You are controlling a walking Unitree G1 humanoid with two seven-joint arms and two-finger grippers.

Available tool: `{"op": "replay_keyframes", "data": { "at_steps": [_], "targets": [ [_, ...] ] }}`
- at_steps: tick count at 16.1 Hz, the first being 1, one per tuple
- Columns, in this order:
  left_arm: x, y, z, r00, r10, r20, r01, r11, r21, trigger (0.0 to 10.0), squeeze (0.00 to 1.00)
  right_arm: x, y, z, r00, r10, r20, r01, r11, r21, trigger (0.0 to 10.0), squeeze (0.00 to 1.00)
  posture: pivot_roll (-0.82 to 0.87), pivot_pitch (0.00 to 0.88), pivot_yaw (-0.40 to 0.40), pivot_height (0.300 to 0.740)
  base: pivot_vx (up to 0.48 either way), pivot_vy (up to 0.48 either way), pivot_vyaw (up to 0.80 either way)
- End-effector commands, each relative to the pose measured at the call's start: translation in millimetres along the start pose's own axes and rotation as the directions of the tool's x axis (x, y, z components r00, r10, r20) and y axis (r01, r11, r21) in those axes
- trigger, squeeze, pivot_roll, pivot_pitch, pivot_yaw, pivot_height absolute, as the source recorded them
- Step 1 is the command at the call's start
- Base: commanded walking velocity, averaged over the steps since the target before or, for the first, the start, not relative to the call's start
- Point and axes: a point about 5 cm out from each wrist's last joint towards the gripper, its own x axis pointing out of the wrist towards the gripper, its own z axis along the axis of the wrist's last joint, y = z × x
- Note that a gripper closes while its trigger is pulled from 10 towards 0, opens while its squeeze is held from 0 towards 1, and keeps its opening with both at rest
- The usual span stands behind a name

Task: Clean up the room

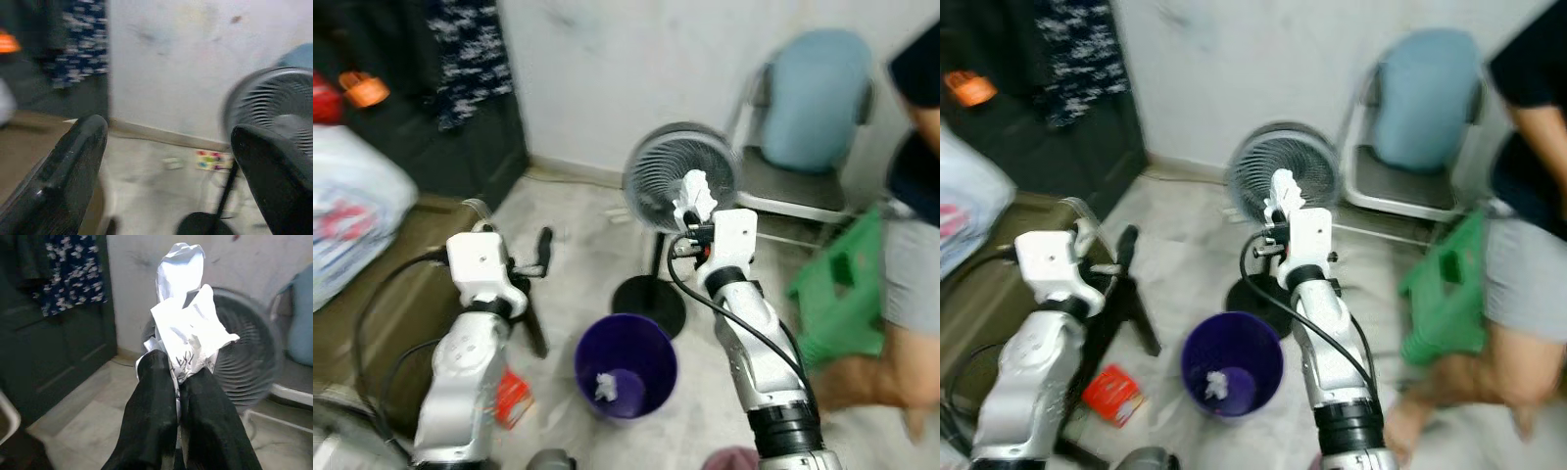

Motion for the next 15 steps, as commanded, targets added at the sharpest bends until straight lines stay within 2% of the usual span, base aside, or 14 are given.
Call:
{"op": "replay_keyframes", "data": {
  "at_steps": [1, 2, 4, 6, 8, 10, 11, 12, 13, 15],
  "targets": [
    [-1.7, 3.3, -0.8, 1.000, -0.013, -0.002, 0.013, 1.000, 0.021, 10.0, 0.00, 4.3, -2.8, -5.0, 0.999, -0.041, -0.033, 0.041, 0.999, 0.000, 10.0, 0.00, 0.14, 0.000, -0.024, 0.740, 0.000, 0.000, 0.00],
    [-0.2, 8.7, 2.2, 1.000, -0.009, 0.009, 0.008, 0.998, 0.054, 10.0, 0.00, 8.2, -5.4, -3.8, 0.997, -0.064, -0.040, 0.064, 0.998, 0.005, 10.0, 0.00, 0.14, 0.000, -0.035, 0.740, 0.000, 0.000, 0.00],
    [3.1, 17.6, 4.0, 1.000, 0.013, 0.014, -0.014, 0.999, 0.052, 10.0, 0.00, 16.5, -3.6, 3.1, 0.999, -0.038, -0.022, 0.038, 0.999, -0.029, 10.0, 0.00, 0.13, 0.000, -0.040, 0.740, 0.000, 0.000, 0.00],
    [1.0, 18.9, 6.7, 1.000, 0.013, 0.021, -0.014, 0.998, 0.063, 10.0, 0.00, 17.1, -9.7, -1.0, 0.994, -0.096, -0.051, 0.095, 0.995, -0.013, 10.0, 0.00, 0.13, 0.000, -0.036, 0.740, 0.000, 0.000, 0.00],
    [-3.0, 18.5, 5.6, 0.999, -0.028, 0.020, 0.027, 0.998, 0.057, 10.0, 0.00, 12.0, -7.5, -7.5, 0.991, -0.112, -0.076, 0.111, 0.994, -0.009, 10.0, 0.00, 0.12, 0.000, -0.032, 0.740, 0.000, 0.000, 0.00],
    [-6.4, 10.3, 2.5, 0.992, -0.128, 0.003, 0.128, 0.992, 0.017, 10.0, 0.00, 5.0, -10.8, -22.3, 0.972, -0.159, -0.172, 0.160, 0.987, -0.007, 10.0, 0.00, 0.11, 0.000, -0.027, 0.740, 0.000, 0.000, 0.00],
    [-10.5, -0.9, 3.0, 0.976, -0.218, -0.011, 0.218, 0.976, 0.006, 10.0, 0.00, 1.6, -14.7, -27.0, 0.962, -0.183, -0.204, 0.178, 0.983, -0.040, 10.0, 0.00, 0.11, 0.013, -0.029, 0.740, 0.000, 0.000, 0.00],
    [-18.8, -16.2, 1.0, 0.934, -0.353, -0.048, 0.353, 0.936, 0.000, 10.0, 0.00, -2.3, -19.4, -34.9, 0.944, -0.211, -0.254, 0.208, 0.977, -0.040, 10.0, 0.00, 0.12, 0.033, -0.031, 0.740, 0.000, 0.000, 0.00],
    [-31.8, -29.7, -3.6, 0.874, -0.476, -0.096, 0.478, 0.878, -0.008, 10.0, 0.00, -6.3, -23.3, -44.6, 0.923, -0.236, -0.304, 0.234, 0.971, -0.044, 10.0, 0.00, 0.12, 0.048, -0.029, 0.740, 0.000, 0.000, 0.00],
    [-55.7, -40.7, -5.2, 0.808, -0.572, -0.142, 0.574, 0.818, -0.026, 10.0, 0.00, -14.5, -24.2, -53.0, 0.903, -0.255, -0.347, 0.249, 0.966, -0.062, 10.0, 0.00, 0.13, 0.090, -0.019, 0.740, 0.000, 0.000, 0.00]
  ]
}}
